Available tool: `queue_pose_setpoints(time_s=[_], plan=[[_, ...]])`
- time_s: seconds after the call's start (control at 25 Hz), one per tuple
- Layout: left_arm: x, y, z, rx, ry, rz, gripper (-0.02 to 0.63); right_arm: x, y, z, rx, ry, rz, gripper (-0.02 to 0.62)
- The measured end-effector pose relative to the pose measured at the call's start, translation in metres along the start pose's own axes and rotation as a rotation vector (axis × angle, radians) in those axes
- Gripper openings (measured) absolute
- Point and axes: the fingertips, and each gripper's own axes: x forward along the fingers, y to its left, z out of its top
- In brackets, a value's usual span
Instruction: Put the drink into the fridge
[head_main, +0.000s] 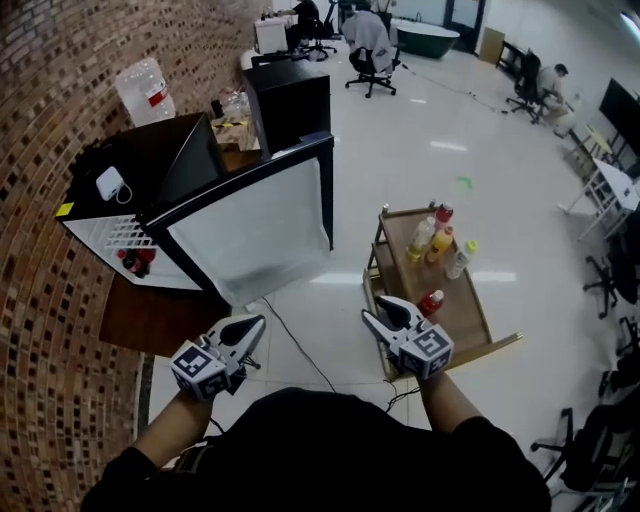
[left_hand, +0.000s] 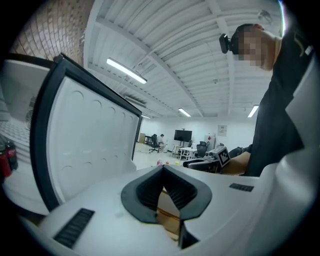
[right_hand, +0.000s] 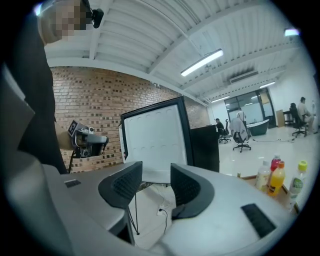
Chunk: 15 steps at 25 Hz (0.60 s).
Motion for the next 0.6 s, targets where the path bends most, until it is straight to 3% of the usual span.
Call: queue_pose_setpoints(time_s=[0.6], plan=[[0.156, -0.052, -0.03, 0.018, 0.085, -0.227, -0.003, -0.097, -0.13, -0.049, -0.001, 0.051, -0.275, 0.284]])
